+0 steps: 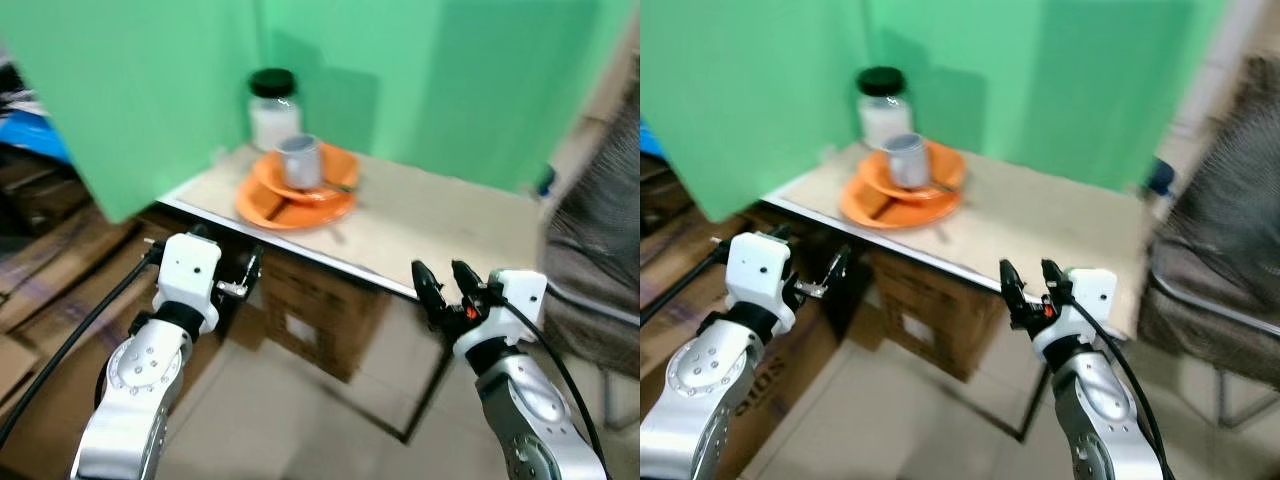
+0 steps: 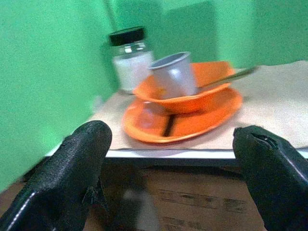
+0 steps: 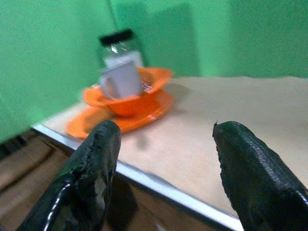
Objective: Setting the table
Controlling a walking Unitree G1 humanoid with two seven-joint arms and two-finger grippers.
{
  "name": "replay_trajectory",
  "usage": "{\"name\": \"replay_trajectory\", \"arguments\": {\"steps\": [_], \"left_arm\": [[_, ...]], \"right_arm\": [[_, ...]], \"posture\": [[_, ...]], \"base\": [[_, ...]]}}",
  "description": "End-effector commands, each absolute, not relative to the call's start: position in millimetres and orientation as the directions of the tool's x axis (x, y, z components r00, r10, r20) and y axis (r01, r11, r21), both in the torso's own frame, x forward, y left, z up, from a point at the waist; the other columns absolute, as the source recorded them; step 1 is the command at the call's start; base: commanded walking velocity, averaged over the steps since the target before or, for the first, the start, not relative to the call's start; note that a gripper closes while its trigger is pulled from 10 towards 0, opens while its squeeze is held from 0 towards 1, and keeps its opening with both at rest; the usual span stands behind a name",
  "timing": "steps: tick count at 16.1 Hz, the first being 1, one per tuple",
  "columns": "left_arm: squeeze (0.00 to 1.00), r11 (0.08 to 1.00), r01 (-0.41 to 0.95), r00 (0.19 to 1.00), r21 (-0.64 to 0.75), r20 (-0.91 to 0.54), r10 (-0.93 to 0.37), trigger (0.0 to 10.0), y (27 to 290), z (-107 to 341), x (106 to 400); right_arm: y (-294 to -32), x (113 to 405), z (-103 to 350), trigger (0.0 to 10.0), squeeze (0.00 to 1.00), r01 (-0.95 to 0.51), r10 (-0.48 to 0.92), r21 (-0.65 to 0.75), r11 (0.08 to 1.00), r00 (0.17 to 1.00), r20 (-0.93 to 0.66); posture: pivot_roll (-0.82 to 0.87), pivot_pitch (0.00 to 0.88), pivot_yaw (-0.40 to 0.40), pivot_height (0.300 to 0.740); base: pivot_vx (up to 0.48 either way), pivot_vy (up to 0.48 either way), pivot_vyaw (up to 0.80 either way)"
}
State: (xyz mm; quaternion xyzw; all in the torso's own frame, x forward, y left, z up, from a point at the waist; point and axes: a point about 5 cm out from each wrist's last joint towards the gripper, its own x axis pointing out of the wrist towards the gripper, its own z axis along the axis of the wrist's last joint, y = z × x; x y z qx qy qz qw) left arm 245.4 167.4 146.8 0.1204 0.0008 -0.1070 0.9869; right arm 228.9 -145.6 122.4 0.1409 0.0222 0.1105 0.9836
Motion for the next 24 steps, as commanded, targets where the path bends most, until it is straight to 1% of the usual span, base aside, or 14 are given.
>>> {"name": "replay_trajectory", "arguments": {"steps": [1, 3, 4, 7, 13, 14, 15, 17, 18, 19, 22, 24], "left_arm": [[0.00, 0.943, 0.208, 0.978, 0.260, -0.023, -0.209, 10.0, 169, 149, 246], [0.00, 0.941, 0.215, 0.976, 0.260, -0.024, -0.216, 10.0, 168, 149, 246], [0.00, 0.941, 0.218, 0.975, 0.260, -0.025, -0.219, 10.0, 167, 149, 246], [0.00, 0.939, 0.223, 0.974, 0.262, -0.024, -0.225, 10.0, 166, 149, 246], [0.00, 0.932, 0.237, 0.971, 0.273, -0.026, -0.239, 10.0, 165, 149, 245], [0.00, 0.923, 0.257, 0.965, 0.286, -0.030, -0.259, 10.0, 163, 149, 246], [0.00, 0.922, 0.262, 0.964, 0.287, -0.030, -0.264, 10.0, 162, 149, 246], [0.00, 0.916, 0.275, 0.960, 0.293, -0.030, -0.278, 10.0, 161, 149, 246], [0.00, 0.911, 0.287, 0.956, 0.295, -0.031, -0.292, 10.0, 160, 150, 246], [0.00, 0.905, 0.302, 0.951, 0.299, -0.030, -0.307, 10.0, 159, 150, 246], [0.00, 0.895, 0.330, 0.941, 0.300, -0.034, -0.336, 10.0, 156, 151, 244], [0.00, 0.888, 0.345, 0.935, 0.304, -0.035, -0.352, 10.0, 155, 151, 244]], "right_arm": [[-146, 230, 128, 10.0, 0.00, -0.210, 0.217, 0.309, 0.928, 0.976, 0.014], [-145, 231, 131, 10.0, 0.00, -0.230, 0.232, 0.308, 0.923, 0.972, 0.030], [-141, 231, 134, 10.0, 0.00, -0.281, 0.281, 0.257, 0.925, 0.959, 0.041], [-135, 230, 139, 10.0, 0.00, -0.328, 0.322, 0.269, 0.906, 0.944, 0.065], [-135, 233, 153, 10.0, 0.00, -0.346, 0.326, 0.280, 0.895, 0.938, 0.119], [-131, 235, 161, 10.0, 0.00, -0.371, 0.346, 0.266, 0.890, 0.928, 0.138], [-131, 237, 162, 10.0, 0.00, -0.362, 0.336, 0.281, 0.889, 0.932, 0.137], [-131, 240, 164, 10.0, 0.00, -0.342, 0.321, 0.270, 0.900, 0.940, 0.119], [-132, 241, 165, 10.0, 0.27, -0.331, 0.310, 0.271, 0.904, 0.944, 0.117], [-133, 243, 167, 10.0, 1.00, -0.322, 0.303, 0.269, 0.908, 0.947, 0.112], [-128, 244, 169, 10.0, 1.00, -0.330, 0.323, 0.223, 0.917, 0.944, 0.065], [-124, 246, 166, 10.0, 1.00, -0.309, 0.318, 0.205, 0.929, 0.948, -0.010]], "posture": [[0.11, 0.000, 0.004, 0.740], [0.11, 0.000, 0.003, 0.740], [0.11, 0.000, 0.001, 0.740], [0.11, 0.000, -0.003, 0.740], [0.11, 0.000, 0.000, 0.740], [0.11, 0.000, 0.001, 0.740], [0.11, 0.000, 0.001, 0.740], [0.11, 0.000, -0.001, 0.740], [0.11, 0.000, -0.002, 0.740], [0.11, 0.000, -0.002, 0.740], [0.11, 0.000, -0.001, 0.740], [0.11, 0.000, -0.005, 0.740]], "base": [[0.341, 0.000, 0.00], [0.337, 0.000, 0.00], [0.334, 0.000, 0.00], [0.335, 0.000, 0.80], [0.330, 0.000, 0.80], [0.326, 0.000, 0.66], [0.326, 0.000, 0.00], [0.324, 0.000, 0.00], [0.322, 0.000, 0.00], [0.322, 0.000, 0.00], [0.317, 0.000, 0.00], [0.309, 0.000, 0.00]]}}
